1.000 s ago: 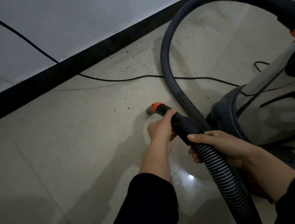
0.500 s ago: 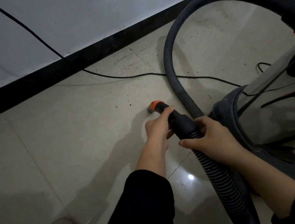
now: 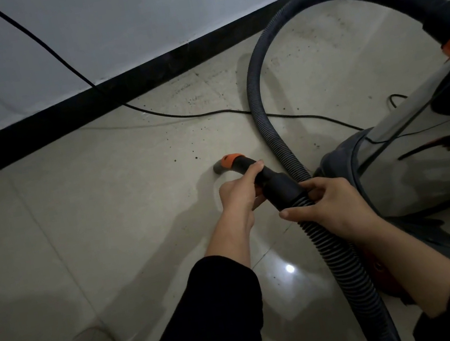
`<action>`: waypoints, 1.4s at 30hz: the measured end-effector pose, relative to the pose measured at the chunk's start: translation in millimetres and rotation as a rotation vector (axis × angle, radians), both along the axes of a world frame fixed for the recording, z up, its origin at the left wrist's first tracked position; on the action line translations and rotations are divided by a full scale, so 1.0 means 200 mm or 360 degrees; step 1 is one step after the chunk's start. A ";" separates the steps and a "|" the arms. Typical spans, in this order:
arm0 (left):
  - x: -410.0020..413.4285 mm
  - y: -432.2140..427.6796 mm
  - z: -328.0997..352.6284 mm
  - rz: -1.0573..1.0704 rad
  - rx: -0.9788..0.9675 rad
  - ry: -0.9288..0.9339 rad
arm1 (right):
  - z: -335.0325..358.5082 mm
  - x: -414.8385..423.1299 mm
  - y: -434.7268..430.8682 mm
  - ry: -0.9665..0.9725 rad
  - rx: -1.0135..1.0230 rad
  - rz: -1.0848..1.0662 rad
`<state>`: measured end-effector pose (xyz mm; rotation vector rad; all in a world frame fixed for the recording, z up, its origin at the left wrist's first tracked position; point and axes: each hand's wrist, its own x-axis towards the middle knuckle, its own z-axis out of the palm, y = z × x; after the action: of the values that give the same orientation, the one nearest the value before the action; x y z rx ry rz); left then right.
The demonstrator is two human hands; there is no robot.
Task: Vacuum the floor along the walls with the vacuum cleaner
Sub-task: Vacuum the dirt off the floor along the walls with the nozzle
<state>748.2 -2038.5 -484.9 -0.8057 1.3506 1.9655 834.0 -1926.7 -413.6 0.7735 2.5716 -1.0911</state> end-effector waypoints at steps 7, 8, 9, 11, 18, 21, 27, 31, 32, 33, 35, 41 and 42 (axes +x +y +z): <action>0.03 0.00 0.01 0.0016 0.0020 -0.0035 | 0.02 0.02 -0.02 0.0042 0.0086 0.0120; 0.04 -0.01 0.01 0.0032 0.0031 -0.0048 | 0.03 0.02 -0.02 0.0038 0.0080 0.0140; 0.06 -0.02 0.00 0.0048 0.0046 -0.0064 | 0.04 0.03 -0.03 0.0031 0.0072 0.0166; 0.08 -0.04 -0.02 0.0065 0.0063 -0.0089 | 0.04 0.04 -0.03 0.0019 0.0056 0.0222; 0.14 -0.11 -0.03 0.0179 0.0035 -0.0086 | 0.05 0.06 -0.06 0.0023 -0.0004 0.0360; 0.15 -0.14 -0.03 0.0285 -0.0013 -0.0083 | 0.04 0.04 -0.07 0.0012 -0.0027 0.0424; 0.18 -0.18 0.00 0.0432 -0.0007 -0.0052 | 0.06 0.00 -0.09 0.0003 -0.0039 0.0513; 0.23 -0.16 0.02 0.0482 -0.0013 -0.0055 | 0.10 0.02 -0.09 -0.0045 -0.0020 0.0592; 0.25 -0.16 0.02 0.0496 -0.0019 -0.0063 | 0.10 0.03 -0.09 -0.0050 -0.0024 0.0602; 0.26 -0.15 0.02 0.0507 -0.0023 -0.0070 | 0.11 0.03 -0.09 -0.0053 -0.0038 0.0599; 0.28 -0.14 0.02 0.0520 -0.0026 -0.0081 | 0.11 0.05 -0.09 -0.0060 -0.0066 0.0587; 0.23 -0.14 0.03 0.0473 0.0003 -0.0066 | 0.07 0.06 -0.11 0.0045 0.0026 0.0473; 0.21 -0.14 0.04 0.0462 0.0009 -0.0071 | 0.06 0.05 -0.12 0.0068 0.0027 0.0441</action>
<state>789.3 -2066.5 -477.5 -1.0874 1.2579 2.1541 844.4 -1950.3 -401.7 0.3837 2.6260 -1.0094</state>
